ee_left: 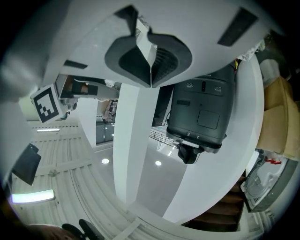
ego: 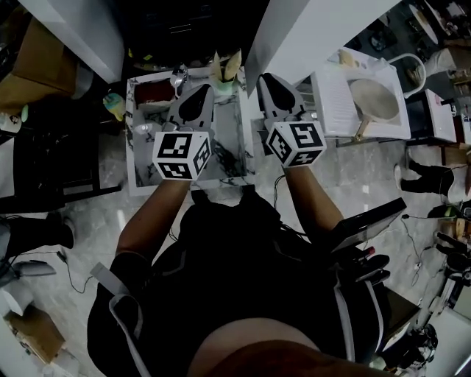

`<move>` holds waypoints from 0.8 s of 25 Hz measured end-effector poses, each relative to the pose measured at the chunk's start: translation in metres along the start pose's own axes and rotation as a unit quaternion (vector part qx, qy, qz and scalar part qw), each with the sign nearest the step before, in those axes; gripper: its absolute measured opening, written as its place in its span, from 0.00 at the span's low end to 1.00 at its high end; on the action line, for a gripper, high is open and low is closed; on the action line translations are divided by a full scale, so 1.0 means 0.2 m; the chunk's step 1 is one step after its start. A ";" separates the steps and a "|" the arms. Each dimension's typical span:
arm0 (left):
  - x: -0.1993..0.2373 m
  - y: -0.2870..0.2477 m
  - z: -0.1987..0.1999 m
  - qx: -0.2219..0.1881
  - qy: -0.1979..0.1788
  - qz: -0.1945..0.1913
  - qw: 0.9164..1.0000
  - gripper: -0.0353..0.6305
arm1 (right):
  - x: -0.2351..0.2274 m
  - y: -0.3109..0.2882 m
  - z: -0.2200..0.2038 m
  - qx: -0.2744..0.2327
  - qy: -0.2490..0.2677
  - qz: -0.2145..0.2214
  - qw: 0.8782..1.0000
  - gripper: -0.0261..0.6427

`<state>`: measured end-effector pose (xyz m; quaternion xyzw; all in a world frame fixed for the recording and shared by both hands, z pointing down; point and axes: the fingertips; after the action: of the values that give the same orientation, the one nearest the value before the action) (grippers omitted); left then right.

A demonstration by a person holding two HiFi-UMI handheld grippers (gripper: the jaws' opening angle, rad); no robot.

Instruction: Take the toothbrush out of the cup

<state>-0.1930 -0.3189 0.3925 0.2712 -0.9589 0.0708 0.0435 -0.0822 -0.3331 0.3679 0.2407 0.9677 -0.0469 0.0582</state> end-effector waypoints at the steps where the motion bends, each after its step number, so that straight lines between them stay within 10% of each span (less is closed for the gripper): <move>1: 0.00 -0.02 -0.02 0.003 0.004 0.003 1.000 0.05 | -0.02 -0.02 -0.02 0.005 -0.001 0.004 1.000 0.09; 20: 0.11 -0.37 -0.38 0.066 0.031 0.111 0.991 0.15 | -0.33 -0.50 -0.60 0.120 -0.023 0.115 0.986 0.28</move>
<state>-0.1696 -0.3801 0.4784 0.1629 -0.9746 0.1464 0.0472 -0.0819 -0.4371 0.5023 0.3547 0.9192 -0.1616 0.0561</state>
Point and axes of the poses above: the fingertips, and each gripper's own axes: y backward along the fingers, x to its left, z out of its top, and after that the axes turned 4 degrees about -y, right-handed
